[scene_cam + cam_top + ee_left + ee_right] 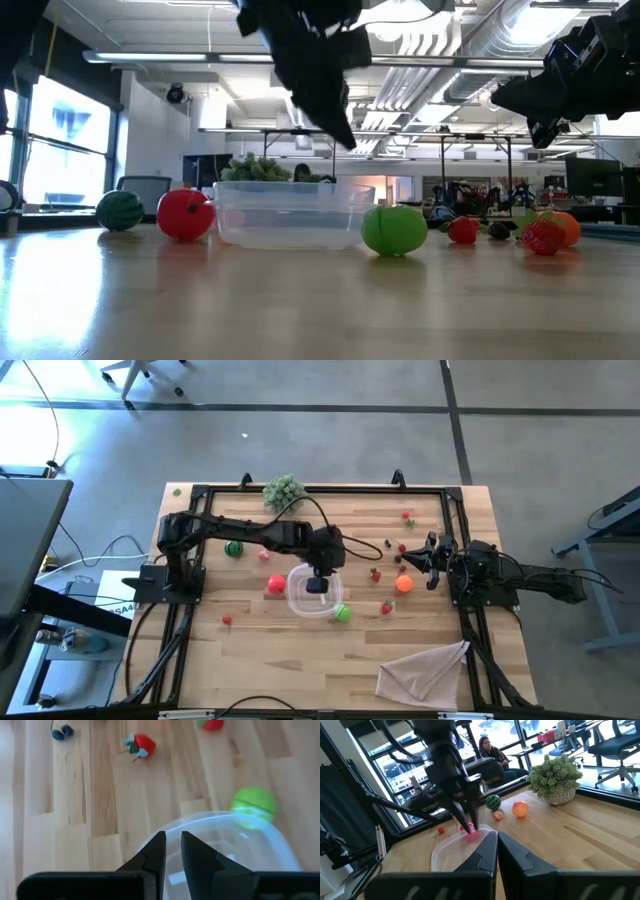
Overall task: Pick and placing Produce into tupperware
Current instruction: Put the cherry tomato into the transparent bin
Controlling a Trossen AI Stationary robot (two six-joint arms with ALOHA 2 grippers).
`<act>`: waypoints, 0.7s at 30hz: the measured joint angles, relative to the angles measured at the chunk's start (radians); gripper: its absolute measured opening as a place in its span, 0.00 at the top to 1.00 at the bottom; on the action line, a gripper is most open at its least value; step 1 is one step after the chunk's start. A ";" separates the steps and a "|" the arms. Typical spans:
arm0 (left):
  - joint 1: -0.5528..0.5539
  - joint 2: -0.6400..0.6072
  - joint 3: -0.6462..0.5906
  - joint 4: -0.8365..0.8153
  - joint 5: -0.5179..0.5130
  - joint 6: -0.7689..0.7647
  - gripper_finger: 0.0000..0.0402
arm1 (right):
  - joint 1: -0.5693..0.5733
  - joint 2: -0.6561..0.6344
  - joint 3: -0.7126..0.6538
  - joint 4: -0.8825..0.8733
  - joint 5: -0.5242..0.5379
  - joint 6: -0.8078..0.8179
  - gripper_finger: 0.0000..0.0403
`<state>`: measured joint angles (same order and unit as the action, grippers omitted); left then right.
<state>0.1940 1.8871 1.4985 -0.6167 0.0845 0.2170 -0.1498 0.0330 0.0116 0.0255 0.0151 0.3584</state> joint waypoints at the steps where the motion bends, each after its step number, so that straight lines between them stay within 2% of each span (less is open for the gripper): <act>1: -0.001 -0.008 0.023 -0.036 0.000 -0.013 0.87 | 0.000 0.000 0.000 0.000 0.000 0.000 0.99; 6: 0.000 -0.085 0.104 -0.189 -0.011 -0.095 0.87 | 0.000 0.000 0.000 -0.001 0.000 0.000 0.99; 12: 0.000 -0.254 0.102 -0.286 -0.052 -0.177 0.87 | 0.000 0.000 0.000 -0.008 0.003 0.004 0.99; 17: -0.001 -0.416 0.005 -0.281 -0.075 -0.200 0.87 | 0.000 -0.001 0.000 -0.009 0.010 0.007 0.99; 21: 0.002 -0.561 -0.150 -0.226 -0.120 -0.232 0.87 | 0.000 0.000 0.000 -0.007 0.036 0.026 0.99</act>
<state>0.1959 1.3261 1.3483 -0.8426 -0.0356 -0.0150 -0.1499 0.0326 0.0116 0.0183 0.0507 0.3845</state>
